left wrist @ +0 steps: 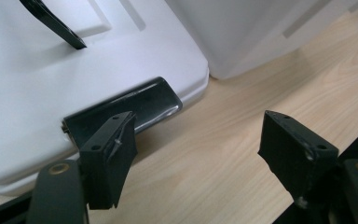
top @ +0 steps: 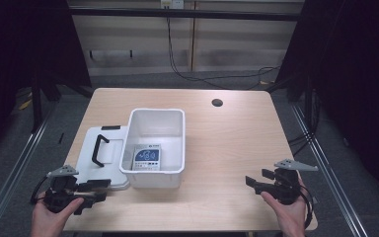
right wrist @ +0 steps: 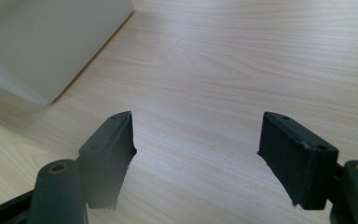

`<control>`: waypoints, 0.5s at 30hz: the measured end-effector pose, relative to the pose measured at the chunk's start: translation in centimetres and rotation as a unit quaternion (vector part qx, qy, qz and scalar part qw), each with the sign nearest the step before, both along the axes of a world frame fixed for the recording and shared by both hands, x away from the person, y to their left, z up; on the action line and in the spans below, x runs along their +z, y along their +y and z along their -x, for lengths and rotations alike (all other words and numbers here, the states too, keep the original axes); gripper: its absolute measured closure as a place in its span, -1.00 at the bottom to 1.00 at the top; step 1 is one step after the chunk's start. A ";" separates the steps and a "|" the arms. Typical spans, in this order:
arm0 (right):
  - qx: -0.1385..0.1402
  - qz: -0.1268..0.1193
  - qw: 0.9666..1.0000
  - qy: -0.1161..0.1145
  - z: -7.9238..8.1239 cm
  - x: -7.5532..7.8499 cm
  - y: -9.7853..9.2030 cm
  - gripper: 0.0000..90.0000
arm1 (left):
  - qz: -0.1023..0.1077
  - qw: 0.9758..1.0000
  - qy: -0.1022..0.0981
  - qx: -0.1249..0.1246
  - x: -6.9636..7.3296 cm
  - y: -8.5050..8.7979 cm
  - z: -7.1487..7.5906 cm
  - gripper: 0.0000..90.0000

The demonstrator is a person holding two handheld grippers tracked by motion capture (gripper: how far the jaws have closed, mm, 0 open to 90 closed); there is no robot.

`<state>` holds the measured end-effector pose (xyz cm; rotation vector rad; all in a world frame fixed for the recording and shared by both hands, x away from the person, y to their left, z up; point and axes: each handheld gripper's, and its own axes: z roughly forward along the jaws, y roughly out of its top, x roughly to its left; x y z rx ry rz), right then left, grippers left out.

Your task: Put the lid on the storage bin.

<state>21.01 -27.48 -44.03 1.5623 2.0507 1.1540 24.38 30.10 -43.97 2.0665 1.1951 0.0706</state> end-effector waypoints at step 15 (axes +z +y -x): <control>0.019 0.002 1.000 0.011 0.4 -0.1 0.7 -0.28 | 0.053 0.997 0.006 0.047 1.2 0.6 -0.7 -0.17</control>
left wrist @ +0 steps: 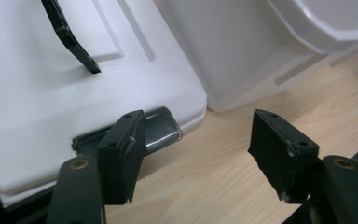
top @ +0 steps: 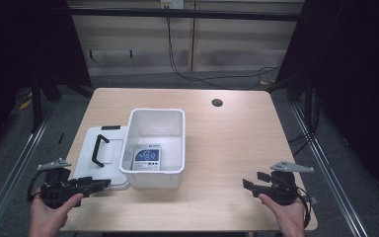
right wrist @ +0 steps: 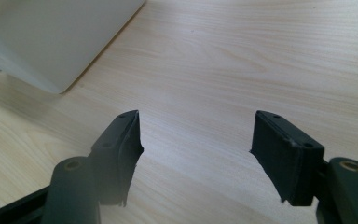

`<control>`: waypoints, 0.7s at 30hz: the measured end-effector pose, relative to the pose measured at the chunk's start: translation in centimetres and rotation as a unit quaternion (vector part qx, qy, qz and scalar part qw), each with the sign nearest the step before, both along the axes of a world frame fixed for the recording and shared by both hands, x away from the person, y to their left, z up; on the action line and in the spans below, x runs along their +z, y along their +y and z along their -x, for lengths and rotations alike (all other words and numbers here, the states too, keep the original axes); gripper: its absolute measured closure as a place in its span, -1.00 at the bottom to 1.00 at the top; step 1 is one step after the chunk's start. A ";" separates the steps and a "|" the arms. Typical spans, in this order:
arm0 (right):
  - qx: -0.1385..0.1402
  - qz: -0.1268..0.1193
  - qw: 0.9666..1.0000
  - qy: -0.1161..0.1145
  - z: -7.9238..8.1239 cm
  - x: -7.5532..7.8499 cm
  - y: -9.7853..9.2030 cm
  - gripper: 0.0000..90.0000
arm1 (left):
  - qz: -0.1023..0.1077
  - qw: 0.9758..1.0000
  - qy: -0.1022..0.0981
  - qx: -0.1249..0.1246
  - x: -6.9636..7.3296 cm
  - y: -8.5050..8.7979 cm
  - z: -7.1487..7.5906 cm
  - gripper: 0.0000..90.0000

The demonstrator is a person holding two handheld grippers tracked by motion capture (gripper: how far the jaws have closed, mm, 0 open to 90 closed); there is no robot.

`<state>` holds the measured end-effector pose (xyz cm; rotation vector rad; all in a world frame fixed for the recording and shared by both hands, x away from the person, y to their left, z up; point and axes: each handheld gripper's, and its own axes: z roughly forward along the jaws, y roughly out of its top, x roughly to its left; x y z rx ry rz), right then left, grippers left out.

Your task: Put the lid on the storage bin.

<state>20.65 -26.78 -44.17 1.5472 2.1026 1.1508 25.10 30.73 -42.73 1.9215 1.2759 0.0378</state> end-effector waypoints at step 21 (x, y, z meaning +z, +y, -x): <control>0.021 0.016 1.000 -0.015 0.4 0.2 0.8 -0.18 | -0.069 0.997 -0.021 0.004 3.3 -0.1 -1.4 -0.01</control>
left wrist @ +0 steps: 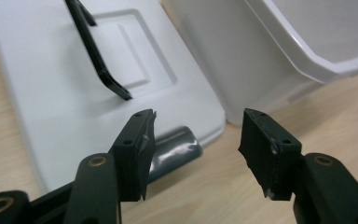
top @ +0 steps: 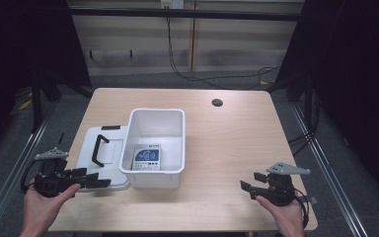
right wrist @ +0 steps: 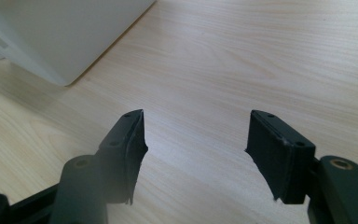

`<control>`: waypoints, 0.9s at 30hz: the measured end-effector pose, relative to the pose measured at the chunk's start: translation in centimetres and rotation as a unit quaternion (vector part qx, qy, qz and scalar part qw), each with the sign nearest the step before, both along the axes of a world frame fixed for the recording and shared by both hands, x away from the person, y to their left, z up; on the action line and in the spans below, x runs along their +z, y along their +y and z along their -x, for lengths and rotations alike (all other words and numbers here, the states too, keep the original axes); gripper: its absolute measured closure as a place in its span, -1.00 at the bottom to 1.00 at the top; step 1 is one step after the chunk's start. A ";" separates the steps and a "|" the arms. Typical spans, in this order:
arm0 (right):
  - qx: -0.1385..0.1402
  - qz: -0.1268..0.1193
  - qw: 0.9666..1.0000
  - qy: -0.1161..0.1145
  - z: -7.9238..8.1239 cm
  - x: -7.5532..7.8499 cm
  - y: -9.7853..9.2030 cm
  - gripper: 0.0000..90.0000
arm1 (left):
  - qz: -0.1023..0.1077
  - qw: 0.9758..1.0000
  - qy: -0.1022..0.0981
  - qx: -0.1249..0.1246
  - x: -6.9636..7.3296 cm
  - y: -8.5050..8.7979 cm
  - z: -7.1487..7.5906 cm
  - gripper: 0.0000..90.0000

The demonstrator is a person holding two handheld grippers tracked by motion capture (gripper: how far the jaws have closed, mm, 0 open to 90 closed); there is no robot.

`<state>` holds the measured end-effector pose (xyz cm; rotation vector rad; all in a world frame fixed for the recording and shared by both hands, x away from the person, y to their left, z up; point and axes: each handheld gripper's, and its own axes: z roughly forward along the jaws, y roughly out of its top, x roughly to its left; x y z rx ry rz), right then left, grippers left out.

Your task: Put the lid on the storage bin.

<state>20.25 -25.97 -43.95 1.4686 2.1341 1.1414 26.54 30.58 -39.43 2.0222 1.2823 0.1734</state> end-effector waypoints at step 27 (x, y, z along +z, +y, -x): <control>0.024 -0.001 1.000 0.012 -0.2 -0.2 0.2 -0.35 | -0.073 0.995 0.064 0.012 2.8 -1.5 -6.6 -0.06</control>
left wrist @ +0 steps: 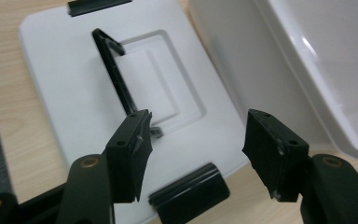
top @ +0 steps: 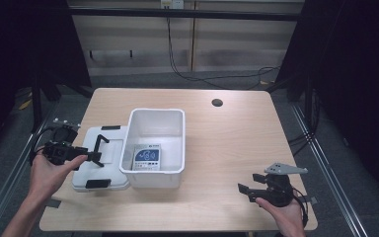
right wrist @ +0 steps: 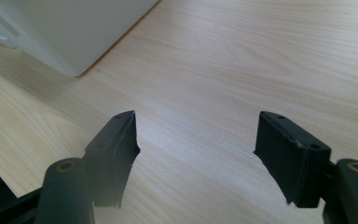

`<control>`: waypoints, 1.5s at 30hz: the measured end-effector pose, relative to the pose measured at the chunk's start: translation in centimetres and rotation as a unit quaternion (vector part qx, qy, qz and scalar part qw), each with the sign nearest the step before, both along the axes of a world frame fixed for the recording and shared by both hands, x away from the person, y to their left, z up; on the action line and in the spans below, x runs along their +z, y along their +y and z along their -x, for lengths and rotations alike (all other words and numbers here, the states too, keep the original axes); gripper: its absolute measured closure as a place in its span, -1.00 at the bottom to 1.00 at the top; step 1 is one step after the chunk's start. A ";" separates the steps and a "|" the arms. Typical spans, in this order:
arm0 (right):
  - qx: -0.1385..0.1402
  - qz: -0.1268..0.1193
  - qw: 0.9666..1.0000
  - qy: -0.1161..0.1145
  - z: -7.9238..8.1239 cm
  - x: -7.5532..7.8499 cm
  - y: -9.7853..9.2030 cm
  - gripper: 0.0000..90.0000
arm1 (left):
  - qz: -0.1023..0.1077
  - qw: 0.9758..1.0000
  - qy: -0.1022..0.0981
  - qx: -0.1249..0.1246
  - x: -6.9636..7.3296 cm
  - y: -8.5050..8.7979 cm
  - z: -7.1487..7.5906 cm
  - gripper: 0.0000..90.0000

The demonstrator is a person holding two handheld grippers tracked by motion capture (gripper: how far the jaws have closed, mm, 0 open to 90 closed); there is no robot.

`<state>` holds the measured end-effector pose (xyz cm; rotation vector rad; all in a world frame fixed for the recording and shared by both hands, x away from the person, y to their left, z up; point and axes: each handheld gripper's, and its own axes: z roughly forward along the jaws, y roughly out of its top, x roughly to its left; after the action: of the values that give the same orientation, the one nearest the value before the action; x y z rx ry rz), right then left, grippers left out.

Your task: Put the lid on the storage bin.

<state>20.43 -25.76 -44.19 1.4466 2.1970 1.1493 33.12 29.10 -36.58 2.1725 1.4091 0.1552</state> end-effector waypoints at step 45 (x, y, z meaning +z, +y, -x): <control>0.007 0.003 1.000 0.018 -0.3 -0.4 0.1 -0.35 | -0.070 0.984 0.132 0.096 -2.3 -0.4 -7.0 0.25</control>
<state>20.72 -25.66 -44.60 1.4634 2.2364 1.1295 40.14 28.71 -38.84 2.2304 1.8077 0.0371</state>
